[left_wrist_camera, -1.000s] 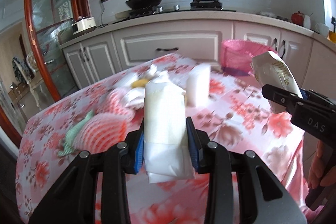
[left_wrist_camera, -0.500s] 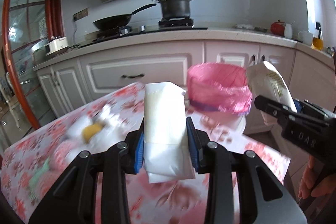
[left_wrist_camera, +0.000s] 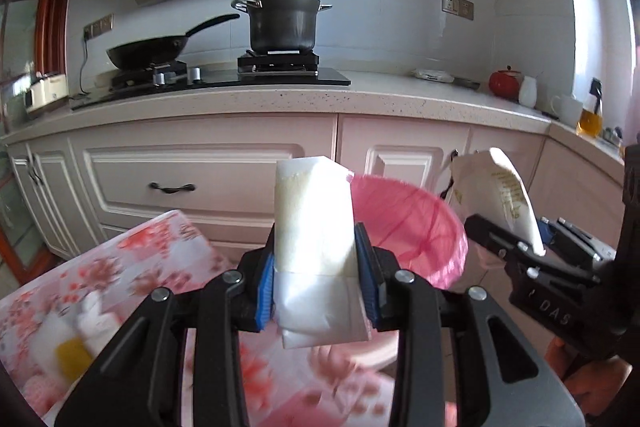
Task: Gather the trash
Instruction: 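Carry both tissue packs to the pink bin and open both tools, then move both tools back over the table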
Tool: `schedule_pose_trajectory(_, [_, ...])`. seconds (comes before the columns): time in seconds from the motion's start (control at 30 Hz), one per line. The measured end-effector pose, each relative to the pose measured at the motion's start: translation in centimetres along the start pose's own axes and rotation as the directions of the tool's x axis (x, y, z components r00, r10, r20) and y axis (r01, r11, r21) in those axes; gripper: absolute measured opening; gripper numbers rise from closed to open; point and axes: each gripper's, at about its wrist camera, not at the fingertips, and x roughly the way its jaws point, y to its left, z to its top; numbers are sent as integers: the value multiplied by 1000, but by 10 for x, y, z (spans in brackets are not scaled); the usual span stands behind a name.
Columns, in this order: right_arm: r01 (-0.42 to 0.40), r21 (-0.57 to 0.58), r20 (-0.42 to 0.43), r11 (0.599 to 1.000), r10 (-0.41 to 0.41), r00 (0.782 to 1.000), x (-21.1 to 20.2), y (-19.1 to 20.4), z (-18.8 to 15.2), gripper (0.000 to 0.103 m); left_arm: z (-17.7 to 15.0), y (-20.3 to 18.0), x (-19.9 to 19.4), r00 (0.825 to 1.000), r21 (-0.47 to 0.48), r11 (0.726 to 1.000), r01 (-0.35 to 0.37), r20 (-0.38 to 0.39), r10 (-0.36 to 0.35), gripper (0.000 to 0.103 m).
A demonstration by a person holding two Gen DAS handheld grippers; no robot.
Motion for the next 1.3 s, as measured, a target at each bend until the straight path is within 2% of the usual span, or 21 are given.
schedule_pose_trajectory(0.2, [34, -1, -27, 999, -34, 999, 48, -23, 15, 50, 35, -3, 63, 999, -58, 998, 29, -13, -30, 34])
schedule_pose_trajectory(0.3, [35, -10, -38, 999, -36, 999, 64, -30, 17, 55, 52, -8, 87, 998, -70, 996, 56, -11, -57, 35])
schedule_pose_trajectory(0.37, [25, -16, -50, 1000, -26, 998, 72, -35, 16, 58, 60, -11, 102, 996, -79, 993, 87, -24, -89, 37])
schedule_pose_trajectory(0.47, [31, -24, -60, 999, -32, 998, 76, -38, 12, 63, 65, -11, 117, 998, -77, 996, 55, -32, -57, 46])
schedule_pose_trajectory(0.53, [29, -14, -55, 999, -30, 998, 72, -39, 11, 67, 65, -11, 116, 998, -66, 997, 50, -33, -52, 47])
schedule_pose_trajectory(0.57, [31, -7, -46, 999, -31, 998, 69, -40, 10, 68, 64, -10, 114, 998, -56, 997, 47, -30, -48, 51])
schedule_pose_trajectory(0.7, [28, 12, -31, 1000, -28, 999, 50, -40, 9, 68, 55, -6, 95, 1000, -34, 999, 13, -22, -14, 58])
schedule_pose_trajectory(0.83, [23, -6, -13, 1000, -23, 1000, 20, -25, 8, 68, 40, 6, 55, 999, -46, 998, -50, 6, 50, 81])
schedule_pose_trajectory(0.97, [6, -36, -14, 999, -6, 1000, -9, -2, 5, 72, 15, 21, 5, 991, -50, 990, -132, 10, 133, 92])
schedule_pose_trajectory(1.13, [-25, -60, -41, 998, 23, 999, -43, 37, -8, 73, -27, 47, -65, 974, -59, 972, -226, 9, 227, 96])
schedule_pose_trajectory(1.3, [-94, -76, -91, 993, 87, 992, -66, 84, -27, 77, -69, 73, -130, 959, -99, 955, -281, -4, 282, 98])
